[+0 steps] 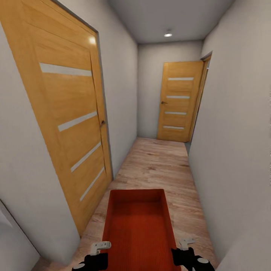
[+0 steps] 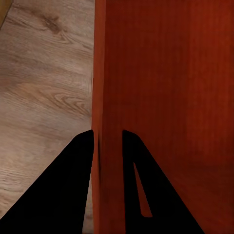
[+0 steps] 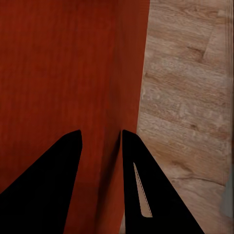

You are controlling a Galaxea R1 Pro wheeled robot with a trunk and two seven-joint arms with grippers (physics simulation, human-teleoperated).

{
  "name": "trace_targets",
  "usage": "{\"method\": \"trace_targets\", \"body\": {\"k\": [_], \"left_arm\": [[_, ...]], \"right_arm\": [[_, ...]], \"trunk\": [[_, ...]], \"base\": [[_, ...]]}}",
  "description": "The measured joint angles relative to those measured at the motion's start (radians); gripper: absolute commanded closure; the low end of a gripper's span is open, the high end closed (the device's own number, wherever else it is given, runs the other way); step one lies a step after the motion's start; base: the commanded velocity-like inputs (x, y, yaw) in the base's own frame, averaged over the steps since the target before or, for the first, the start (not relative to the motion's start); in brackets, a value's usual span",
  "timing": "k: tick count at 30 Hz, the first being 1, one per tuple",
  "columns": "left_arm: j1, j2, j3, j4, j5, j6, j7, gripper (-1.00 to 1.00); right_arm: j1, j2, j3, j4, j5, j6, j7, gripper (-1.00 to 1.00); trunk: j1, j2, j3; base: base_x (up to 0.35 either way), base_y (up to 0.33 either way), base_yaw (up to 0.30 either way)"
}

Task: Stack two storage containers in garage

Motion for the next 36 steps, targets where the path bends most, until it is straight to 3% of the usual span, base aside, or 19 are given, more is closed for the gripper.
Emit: {"method": "trace_targets", "body": {"k": [9,30,36], "left_arm": [[0.0,0.0,0.0,0.0,0.0,0.0,0.0,1.0],[0.0,0.0,0.0,0.0,0.0,0.0,0.0,1.0],[0.0,0.0,0.0,0.0,0.0,0.0,0.001,1.0]], "right_arm": [[0.0,0.0,0.0,0.0,0.0,0.0,0.0,1.0],[0.0,0.0,0.0,0.0,0.0,0.0,0.0,1.0],[0.0,0.0,0.0,0.0,0.0,0.0,0.0,1.0]], "trunk": [[0.0,0.0,0.0],[0.0,0.0,0.0],[0.0,0.0,0.0]], "base": [[0.33,0.067,-0.231],[0.33,0.054,-0.007],[0.33,0.001,-0.182]]}}
